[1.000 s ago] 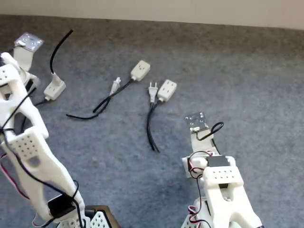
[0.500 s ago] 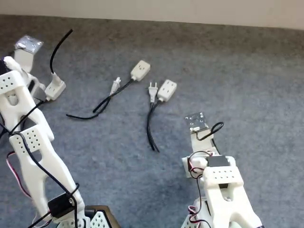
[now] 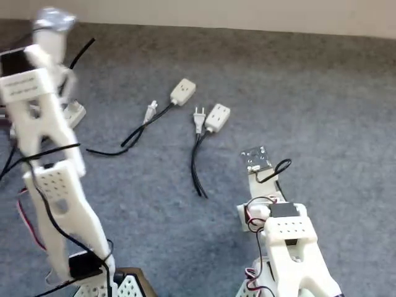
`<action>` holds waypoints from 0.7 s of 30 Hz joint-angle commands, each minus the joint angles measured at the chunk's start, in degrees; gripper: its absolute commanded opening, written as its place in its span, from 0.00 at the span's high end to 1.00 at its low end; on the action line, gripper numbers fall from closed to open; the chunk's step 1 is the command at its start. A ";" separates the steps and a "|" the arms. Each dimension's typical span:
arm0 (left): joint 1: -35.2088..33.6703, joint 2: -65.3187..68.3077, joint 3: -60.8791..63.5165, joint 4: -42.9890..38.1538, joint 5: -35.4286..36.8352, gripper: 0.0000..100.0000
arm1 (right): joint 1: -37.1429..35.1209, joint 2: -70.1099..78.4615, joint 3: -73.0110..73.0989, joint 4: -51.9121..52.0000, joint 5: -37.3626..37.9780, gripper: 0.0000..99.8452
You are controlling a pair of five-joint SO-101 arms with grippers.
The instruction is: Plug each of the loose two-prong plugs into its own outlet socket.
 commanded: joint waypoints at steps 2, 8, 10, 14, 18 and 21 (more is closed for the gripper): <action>17.27 -20.18 23.96 -0.62 0.26 0.74 | -1.10 -0.66 -0.04 -0.57 0.70 0.93; 27.82 -20.44 34.42 -18.20 -2.29 0.74 | -0.84 -1.01 -0.04 -0.48 0.70 0.93; 28.00 -17.01 34.86 -23.91 -2.20 0.74 | -0.84 -1.01 -0.04 -0.40 0.70 0.93; 26.95 -8.66 34.33 -31.30 -2.29 0.74 | -0.84 -1.01 -0.04 -0.31 0.70 0.93; 26.68 -0.04 30.02 -33.14 -2.29 0.74 | -0.92 -1.01 -0.04 -0.22 0.70 0.93; 26.59 6.11 23.96 -32.88 -2.20 0.74 | -1.01 -1.01 -0.04 -0.22 0.70 0.93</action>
